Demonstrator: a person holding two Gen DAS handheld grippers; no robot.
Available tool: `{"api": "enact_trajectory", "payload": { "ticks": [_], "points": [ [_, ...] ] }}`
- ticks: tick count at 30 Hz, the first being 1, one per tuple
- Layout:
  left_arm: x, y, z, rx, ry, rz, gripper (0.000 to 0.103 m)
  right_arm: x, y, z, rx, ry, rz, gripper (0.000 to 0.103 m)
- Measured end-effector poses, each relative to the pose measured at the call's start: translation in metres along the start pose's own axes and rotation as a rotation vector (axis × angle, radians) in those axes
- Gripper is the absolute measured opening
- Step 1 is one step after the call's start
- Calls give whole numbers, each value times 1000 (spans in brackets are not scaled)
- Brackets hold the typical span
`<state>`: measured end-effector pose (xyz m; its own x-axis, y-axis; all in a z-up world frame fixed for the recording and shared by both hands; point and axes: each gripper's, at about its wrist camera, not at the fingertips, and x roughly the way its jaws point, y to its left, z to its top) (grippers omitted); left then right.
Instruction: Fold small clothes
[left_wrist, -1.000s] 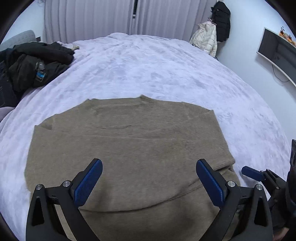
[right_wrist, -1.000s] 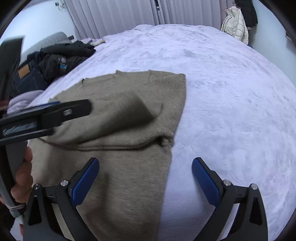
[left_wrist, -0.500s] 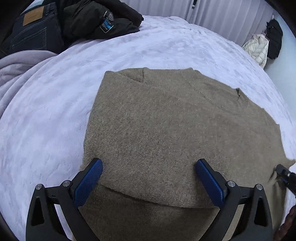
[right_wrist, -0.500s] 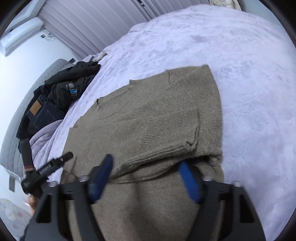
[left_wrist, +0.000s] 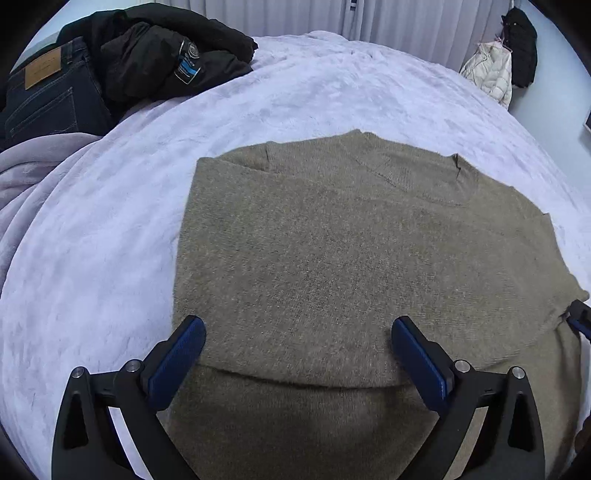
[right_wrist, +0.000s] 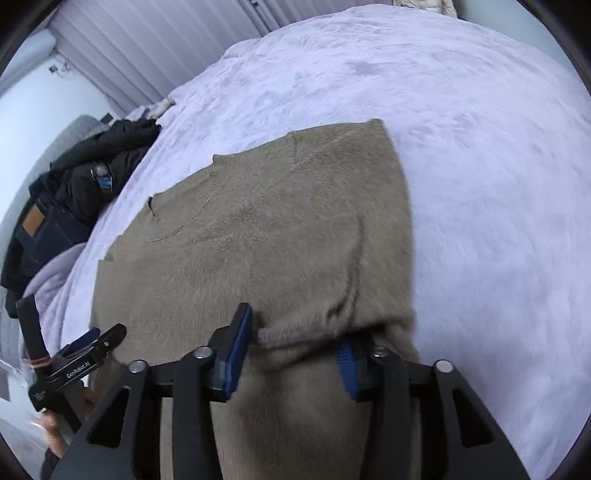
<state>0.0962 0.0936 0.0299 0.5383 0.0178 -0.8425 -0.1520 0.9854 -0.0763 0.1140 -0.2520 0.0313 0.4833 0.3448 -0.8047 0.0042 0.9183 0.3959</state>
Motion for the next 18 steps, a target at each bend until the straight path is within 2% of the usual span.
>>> {"api": "enact_trajectory", "payload": {
  "ticks": [2,5,6,7,8,10,11,12,13,15,16,18],
  "points": [
    [-11,3,8,-27,-31,-30,101,-26,-1,-4,-10,-66,-57,60],
    [-13,-12,23,-34,-39,-75,101,-50,26,3,-136,-198,-186,66],
    [-10,-20,26,-15,-30,-82,101,-47,39,7,-184,-204,-199,75],
    [-2,-27,26,4,-13,-82,101,-39,52,13,-235,-189,-197,80],
    [7,-33,25,22,13,-63,101,-29,62,16,-267,-165,-192,80],
    [28,-33,18,62,62,16,102,5,74,19,-321,-67,-193,80],
    [32,-30,12,71,56,20,102,20,75,17,-345,-28,-225,80],
    [31,-24,7,72,33,-15,102,38,72,12,-373,15,-305,79],
    [27,-19,4,70,23,-36,102,48,67,6,-394,37,-333,80],
    [17,-11,5,61,29,-24,102,42,64,0,-412,-9,-316,80],
    [9,-8,7,49,25,-1,102,38,65,1,-404,-2,-326,80],
    [-5,-5,10,17,-4,-24,102,19,71,3,-378,-24,-338,80]
  ]
}}
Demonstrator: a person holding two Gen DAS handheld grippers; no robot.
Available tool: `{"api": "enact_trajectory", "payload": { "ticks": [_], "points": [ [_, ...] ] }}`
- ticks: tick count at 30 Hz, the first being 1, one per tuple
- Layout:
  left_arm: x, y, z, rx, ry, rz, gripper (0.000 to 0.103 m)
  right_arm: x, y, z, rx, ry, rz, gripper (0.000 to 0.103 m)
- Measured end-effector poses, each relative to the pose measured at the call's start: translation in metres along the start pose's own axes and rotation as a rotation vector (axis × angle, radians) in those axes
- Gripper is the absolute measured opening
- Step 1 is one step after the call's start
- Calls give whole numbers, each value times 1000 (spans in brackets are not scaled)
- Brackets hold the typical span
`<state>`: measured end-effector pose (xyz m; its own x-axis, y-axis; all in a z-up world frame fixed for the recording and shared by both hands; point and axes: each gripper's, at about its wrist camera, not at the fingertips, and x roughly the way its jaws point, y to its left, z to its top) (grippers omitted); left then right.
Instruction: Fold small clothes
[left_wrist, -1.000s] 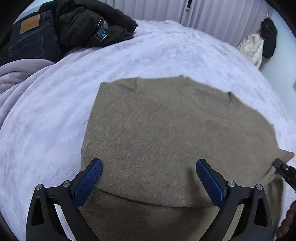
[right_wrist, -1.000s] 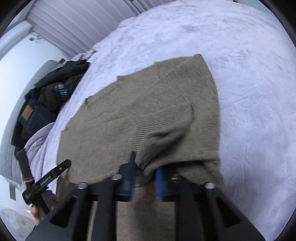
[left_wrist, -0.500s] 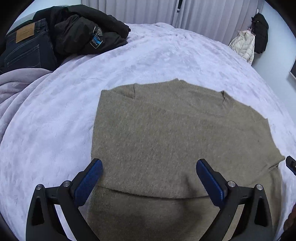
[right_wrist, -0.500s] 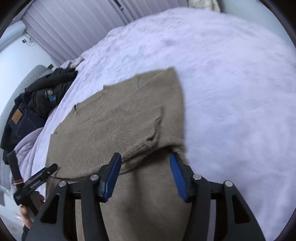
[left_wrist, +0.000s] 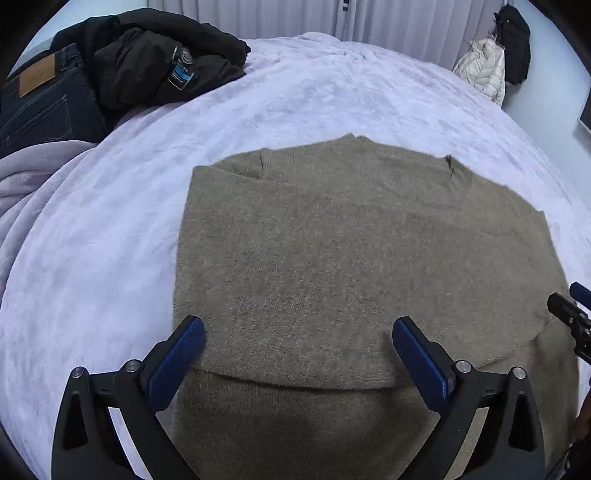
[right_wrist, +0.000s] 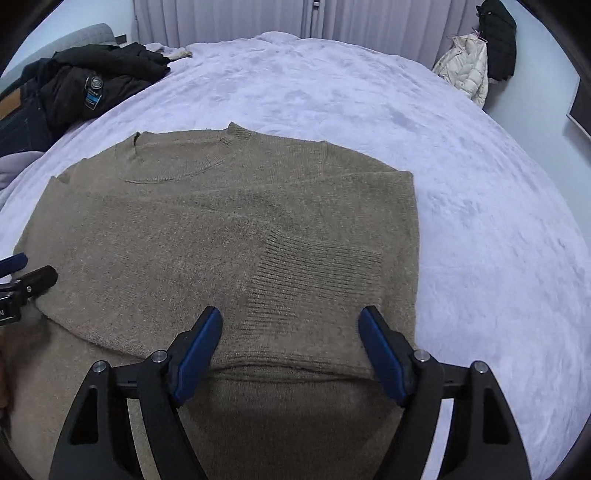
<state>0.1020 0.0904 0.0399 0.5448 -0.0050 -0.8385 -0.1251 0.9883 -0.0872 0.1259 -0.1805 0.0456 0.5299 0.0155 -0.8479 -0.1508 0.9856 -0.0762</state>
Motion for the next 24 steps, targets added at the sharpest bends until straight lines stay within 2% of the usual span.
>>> {"api": "enact_trajectory", "payload": {
  "ticks": [2,5,7,8,9,11,16,18,22,24],
  "points": [
    [-8,-5,-7,-17,22,-39,102,-23,5,1,16,-45,48,81],
    [0,-21,-32,39,124,-85,102,-24,17,-10,54,45,116,81],
    [8,-24,-55,103,145,-9,102,-10,29,-25,29,117,109,81],
    [8,-24,-65,124,138,3,102,-1,34,-37,-7,160,77,81],
    [2,-19,-74,129,116,-9,102,2,39,-50,-53,162,49,81],
    [-13,-8,-90,127,99,-22,102,-16,41,-71,-104,88,37,82],
    [-48,14,-138,178,43,-13,102,-54,26,-126,-135,52,89,83],
    [-58,19,-155,207,21,20,103,-68,20,-149,-163,38,100,84],
    [-75,39,-172,189,50,-19,103,-86,12,-173,-250,40,126,84],
    [-88,42,-173,206,50,5,102,-97,10,-179,-324,45,139,84]
  ]
}}
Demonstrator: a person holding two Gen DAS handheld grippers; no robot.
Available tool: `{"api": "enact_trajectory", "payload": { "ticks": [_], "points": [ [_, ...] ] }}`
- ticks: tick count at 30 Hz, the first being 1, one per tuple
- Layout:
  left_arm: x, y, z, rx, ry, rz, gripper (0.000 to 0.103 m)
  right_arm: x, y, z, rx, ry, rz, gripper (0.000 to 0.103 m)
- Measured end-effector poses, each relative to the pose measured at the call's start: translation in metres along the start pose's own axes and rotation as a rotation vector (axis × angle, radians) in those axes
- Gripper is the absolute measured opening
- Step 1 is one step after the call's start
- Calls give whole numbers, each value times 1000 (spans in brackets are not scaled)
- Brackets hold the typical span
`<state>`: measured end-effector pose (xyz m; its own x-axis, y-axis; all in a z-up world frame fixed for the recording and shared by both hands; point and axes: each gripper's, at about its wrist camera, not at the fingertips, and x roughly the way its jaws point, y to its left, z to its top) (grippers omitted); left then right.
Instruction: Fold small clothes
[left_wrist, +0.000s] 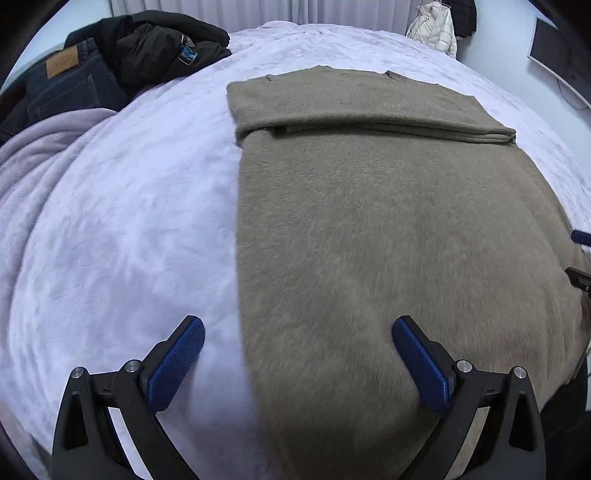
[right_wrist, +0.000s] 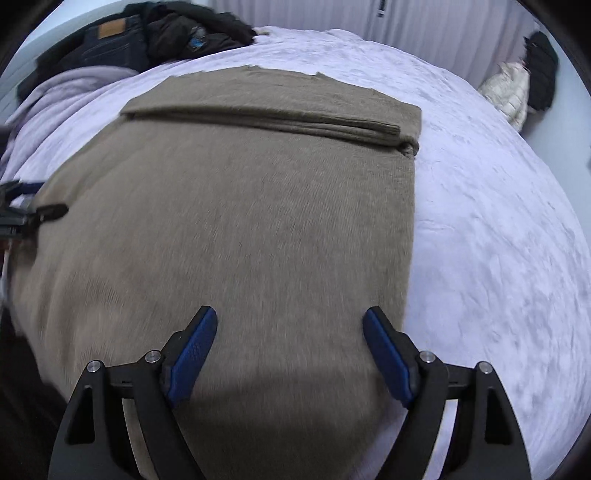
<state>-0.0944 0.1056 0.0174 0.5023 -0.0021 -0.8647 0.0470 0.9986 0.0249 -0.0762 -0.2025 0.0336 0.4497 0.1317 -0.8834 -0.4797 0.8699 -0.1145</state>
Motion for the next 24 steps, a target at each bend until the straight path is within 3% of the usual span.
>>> {"api": "enact_trajectory", "payload": {
  "ticks": [2,6,8,10,12,15,20,24],
  "points": [
    [-19,-7,3,31,-40,-4,102,-15,7,-2,-66,-2,9,84],
    [-38,-65,17,191,-126,-174,102,-31,42,16,-233,-79,120,84],
    [-20,-97,15,306,-71,-202,102,-25,65,27,-313,-83,182,84],
    [4,-108,4,363,-4,-147,103,-9,86,28,-401,-50,208,84],
    [11,-90,-7,318,-15,-209,103,7,88,17,-445,-15,188,84],
    [3,-53,-27,241,-19,-269,103,0,54,-4,-376,-31,247,86],
    [-6,-43,-55,261,-59,-234,103,-14,16,-47,-312,-52,250,86],
    [-9,-44,-63,316,-41,-167,103,-18,6,-56,-303,-62,223,86]
  ]
}}
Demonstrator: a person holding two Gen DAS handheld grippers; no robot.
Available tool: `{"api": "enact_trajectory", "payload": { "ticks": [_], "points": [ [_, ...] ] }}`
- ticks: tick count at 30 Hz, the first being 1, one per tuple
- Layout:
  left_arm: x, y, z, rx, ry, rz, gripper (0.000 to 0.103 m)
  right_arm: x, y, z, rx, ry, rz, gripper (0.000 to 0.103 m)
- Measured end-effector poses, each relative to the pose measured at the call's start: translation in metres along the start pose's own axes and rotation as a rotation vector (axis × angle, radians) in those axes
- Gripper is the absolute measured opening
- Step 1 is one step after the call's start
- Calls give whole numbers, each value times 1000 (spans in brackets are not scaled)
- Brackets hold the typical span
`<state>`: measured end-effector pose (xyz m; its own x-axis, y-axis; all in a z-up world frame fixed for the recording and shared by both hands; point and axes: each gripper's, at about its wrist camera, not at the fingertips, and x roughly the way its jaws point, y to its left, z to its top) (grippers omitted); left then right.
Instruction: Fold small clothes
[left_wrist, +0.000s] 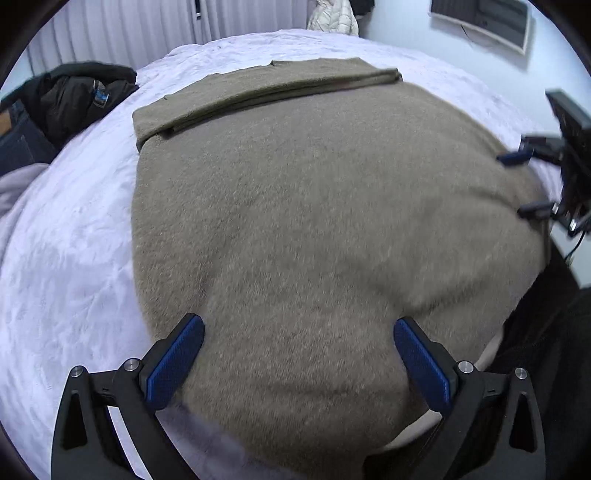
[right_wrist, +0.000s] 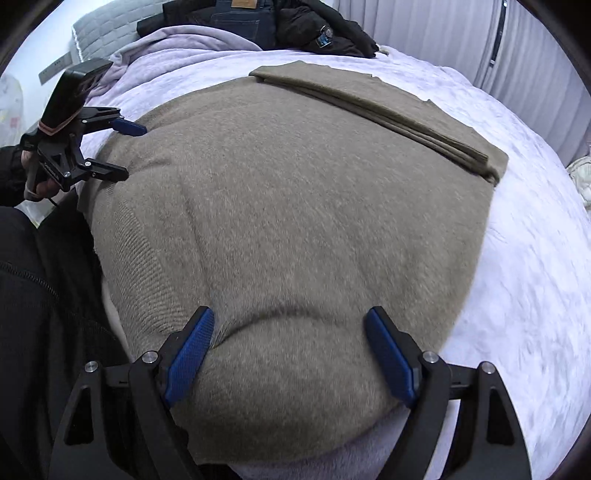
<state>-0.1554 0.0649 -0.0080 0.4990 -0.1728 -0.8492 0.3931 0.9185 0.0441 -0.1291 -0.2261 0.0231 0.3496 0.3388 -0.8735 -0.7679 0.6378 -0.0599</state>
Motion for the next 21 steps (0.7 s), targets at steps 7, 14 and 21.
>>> {"api": "enact_trajectory", "payload": {
  "ticks": [7,14,21],
  "points": [
    [-39,-7,10,43,-32,64,103,-26,3,6,-46,65,-45,86],
    [9,-28,17,30,45,35,103,-16,10,27,25,21,-22,86],
    [-16,-19,-24,21,38,21,103,-22,11,-20,49,77,-97,86]
  ]
}}
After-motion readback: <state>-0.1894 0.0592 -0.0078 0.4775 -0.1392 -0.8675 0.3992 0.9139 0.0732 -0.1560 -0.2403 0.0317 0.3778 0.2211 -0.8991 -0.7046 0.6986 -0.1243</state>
